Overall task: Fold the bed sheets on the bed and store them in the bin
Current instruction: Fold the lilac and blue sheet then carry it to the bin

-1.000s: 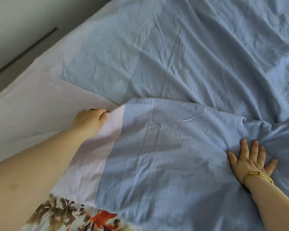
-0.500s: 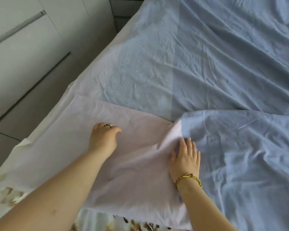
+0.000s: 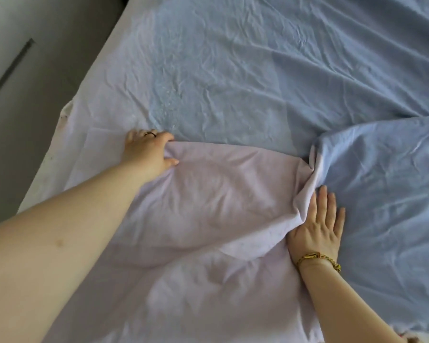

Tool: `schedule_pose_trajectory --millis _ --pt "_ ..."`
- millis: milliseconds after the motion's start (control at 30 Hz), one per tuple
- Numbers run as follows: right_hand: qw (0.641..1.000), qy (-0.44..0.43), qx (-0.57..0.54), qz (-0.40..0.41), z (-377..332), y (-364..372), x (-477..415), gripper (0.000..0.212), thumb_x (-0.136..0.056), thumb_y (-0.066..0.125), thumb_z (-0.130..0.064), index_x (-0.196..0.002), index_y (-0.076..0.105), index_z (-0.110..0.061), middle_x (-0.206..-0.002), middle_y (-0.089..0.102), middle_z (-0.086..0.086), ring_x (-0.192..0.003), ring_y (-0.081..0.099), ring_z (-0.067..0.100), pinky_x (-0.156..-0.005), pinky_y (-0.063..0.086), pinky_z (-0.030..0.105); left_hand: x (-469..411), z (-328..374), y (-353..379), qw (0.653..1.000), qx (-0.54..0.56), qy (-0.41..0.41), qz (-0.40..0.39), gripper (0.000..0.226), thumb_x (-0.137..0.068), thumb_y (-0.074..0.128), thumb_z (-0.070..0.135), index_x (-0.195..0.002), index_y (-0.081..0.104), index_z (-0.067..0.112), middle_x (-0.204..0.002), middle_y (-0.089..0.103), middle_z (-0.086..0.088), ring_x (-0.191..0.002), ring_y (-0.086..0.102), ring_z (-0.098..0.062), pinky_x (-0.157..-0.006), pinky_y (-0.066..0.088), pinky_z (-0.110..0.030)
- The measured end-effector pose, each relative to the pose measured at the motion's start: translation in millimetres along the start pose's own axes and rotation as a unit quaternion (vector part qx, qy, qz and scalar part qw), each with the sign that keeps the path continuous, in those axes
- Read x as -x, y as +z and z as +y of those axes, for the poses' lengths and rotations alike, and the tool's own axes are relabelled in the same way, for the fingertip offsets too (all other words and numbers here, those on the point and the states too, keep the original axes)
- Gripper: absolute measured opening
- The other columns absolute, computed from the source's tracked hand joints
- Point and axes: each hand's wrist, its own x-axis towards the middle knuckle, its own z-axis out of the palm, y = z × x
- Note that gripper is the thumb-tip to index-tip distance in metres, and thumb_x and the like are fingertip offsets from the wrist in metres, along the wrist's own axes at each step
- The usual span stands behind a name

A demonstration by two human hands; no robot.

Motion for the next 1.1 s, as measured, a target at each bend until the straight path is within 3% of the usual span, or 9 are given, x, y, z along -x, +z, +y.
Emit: schedule_pose_trajectory --millis 133,233,300,433,567,733,933,1033,1100 --pt "1.000 0.017 -0.013 -0.007 -4 -11 5 0.084 -0.067 -0.006 -0.052 -0.146 -0.006 -0.022 -0.156 -0.008 -0.001 -0.143 -0.011 0.016 -0.101 -0.030 0.021 -6 -16 -19 0.997 -0.045 0.037 0.043 0.023 -0.091 0.050 0.043 -0.083 0.053 0.022 -0.103 0.064 -0.005 -0.109 0.051 -0.021 -0.087 0.013 -0.029" --pt "0.992 0.024 -0.096 0.081 -24 -27 6 0.071 -0.083 0.019 -0.042 -0.147 0.009 -0.016 -0.156 0.002 0.003 -0.143 -0.004 0.016 -0.110 -0.018 0.030 -12 -45 -39 0.994 -0.047 -0.017 0.100 0.037 -0.092 0.047 0.039 -0.063 0.040 0.018 -0.096 0.064 -0.011 -0.100 0.054 -0.025 -0.082 0.014 -0.031" --pt "0.993 -0.035 -0.070 0.093 -49 -34 4 0.072 -0.083 0.016 -0.047 -0.147 0.004 -0.018 -0.155 -0.002 0.002 -0.140 -0.009 0.011 -0.106 -0.026 0.026 -16 -66 -49 0.987 -0.074 -0.046 0.138 0.034 -0.094 0.043 0.037 -0.067 0.050 0.017 -0.095 0.064 -0.015 -0.099 0.053 -0.028 -0.082 0.014 -0.033" --pt "0.990 -0.094 0.035 -0.097 -81 -15 -6 0.061 -0.096 0.020 -0.047 -0.146 -0.011 -0.029 -0.153 -0.022 -0.003 -0.141 -0.021 0.016 -0.110 -0.020 0.041 -26 -89 -53 0.989 -0.066 -0.081 0.108 0.035 -0.095 0.041 0.041 -0.091 0.065 0.016 -0.104 0.064 -0.016 -0.108 0.050 -0.030 -0.095 0.019 -0.030" --pt "0.989 -0.063 0.060 -0.123 -84 -4 -12 0.061 -0.096 0.017 -0.049 -0.145 -0.015 -0.029 -0.152 -0.026 -0.002 -0.140 -0.024 0.016 -0.108 -0.022 0.043 -18 -112 -41 0.987 0.076 -0.136 -0.043 0.035 -0.090 0.048 0.047 -0.091 0.051 0.013 -0.119 0.056 -0.018 -0.117 0.046 -0.030 -0.095 0.029 -0.033" --pt "0.987 -0.049 0.072 -0.133 -88 -7 -12 0.062 -0.096 0.016 -0.049 -0.144 -0.017 -0.029 -0.151 -0.028 -0.003 -0.139 -0.025 0.016 -0.108 -0.022 0.043 7 -158 -23 0.926 0.283 -0.248 -0.033 0.057 -0.080 0.066 0.041 -0.121 0.052 0.005 -0.125 0.054 -0.019 -0.109 0.052 -0.034 -0.079 0.038 -0.032" --pt "0.995 -0.066 0.053 -0.050 -103 -38 -32 0.056 -0.091 0.041 -0.047 -0.139 0.029 -0.021 -0.145 0.027 0.006 -0.134 0.021 0.026 -0.111 0.006 0.034 36 -149 -5 0.842 0.443 -0.295 0.085 0.051 -0.081 0.069 0.022 -0.125 0.050 0.004 -0.115 0.056 -0.008 -0.109 0.054 -0.027 -0.080 0.036 -0.028" --pt "0.996 -0.086 0.005 0.013 -120 -62 -68 0.060 -0.088 0.053 -0.040 -0.139 0.033 -0.015 -0.146 0.029 0.009 -0.136 0.019 0.027 -0.112 0.001 0.035 47 -156 -2 0.814 0.500 -0.284 0.077 0.047 -0.078 0.073 0.020 -0.118 0.056 0.005 -0.113 0.062 -0.013 -0.104 0.059 -0.030 -0.081 0.045 -0.034" --pt "0.996 -0.067 0.046 -0.041 -129 -70 -91 0.057 -0.089 0.051 -0.043 -0.137 0.035 -0.016 -0.143 0.035 0.009 -0.135 0.024 0.026 -0.112 0.002 0.037 52 -158 -1 0.811 0.514 -0.274 0.058 0.033 -0.078 0.073 0.015 -0.107 0.060 0.007 -0.102 0.064 -0.010 -0.094 0.061 -0.027 -0.082 0.048 -0.037"
